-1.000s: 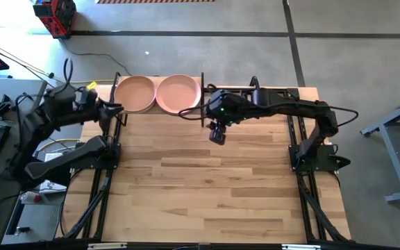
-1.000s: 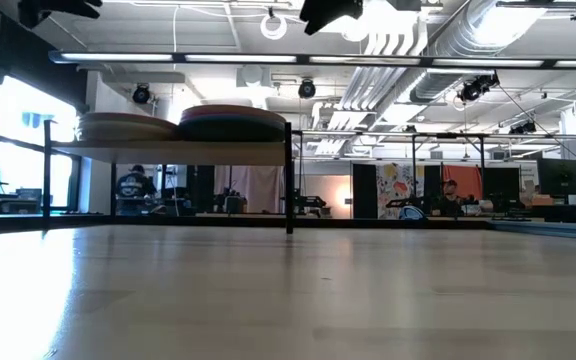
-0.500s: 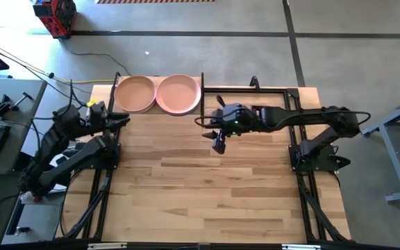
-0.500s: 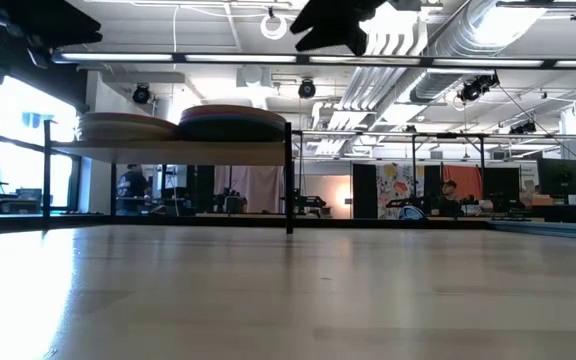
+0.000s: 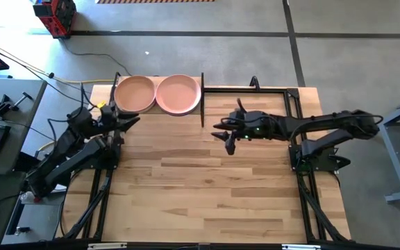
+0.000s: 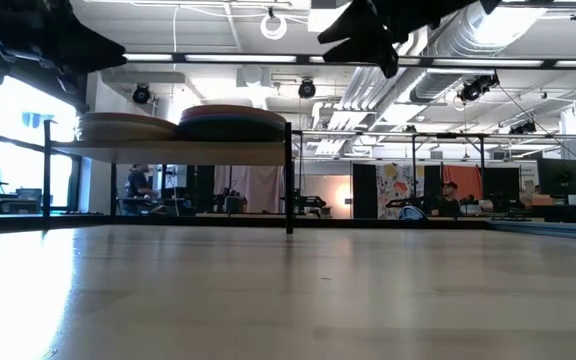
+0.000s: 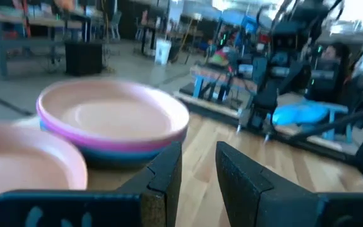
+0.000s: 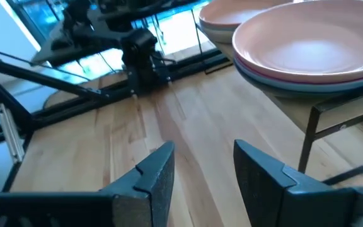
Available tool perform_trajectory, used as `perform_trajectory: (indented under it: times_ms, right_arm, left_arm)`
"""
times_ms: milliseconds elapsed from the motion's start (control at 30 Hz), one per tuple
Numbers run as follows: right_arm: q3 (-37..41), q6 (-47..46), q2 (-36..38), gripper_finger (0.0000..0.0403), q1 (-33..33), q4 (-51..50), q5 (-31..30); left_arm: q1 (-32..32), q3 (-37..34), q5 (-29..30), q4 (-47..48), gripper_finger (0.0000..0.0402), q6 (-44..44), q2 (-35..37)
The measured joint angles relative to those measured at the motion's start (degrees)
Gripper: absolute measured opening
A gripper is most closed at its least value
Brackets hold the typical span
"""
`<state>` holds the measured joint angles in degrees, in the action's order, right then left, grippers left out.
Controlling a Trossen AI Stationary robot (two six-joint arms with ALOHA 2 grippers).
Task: Place and stack plates onto a shelf
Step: Adjust the plates on the shelf, then return to Home Position
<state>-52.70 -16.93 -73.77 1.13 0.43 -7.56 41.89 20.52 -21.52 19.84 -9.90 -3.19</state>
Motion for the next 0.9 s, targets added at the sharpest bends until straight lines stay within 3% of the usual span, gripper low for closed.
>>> perform_trajectory:
  times_ms: [167,367,667,900]
  right_arm:
    - [5.48,-0.85,1.77,0.0145,0.0,6.69,-0.01]
    - [10.8,-1.42,3.2,0.0145,0.0,7.97,-0.47]
    - [16.12,-1.04,4.87,0.0145,0.35,8.11,0.3]
    - [19.02,-0.1,4.91,0.0145,3.39,7.87,8.37]
  left_arm:
    - [0.0,-5.43,0.18,-7.92,0.0085,-1.39,0.03]
    - [0.0,-10.89,0.76,-13.64,0.0085,1.64,0.05]
    - [0.0,-12.29,9.68,-13.77,0.0085,4.53,0.05]
    - [0.02,-12.29,9.0,-14.03,0.0085,1.35,0.05]
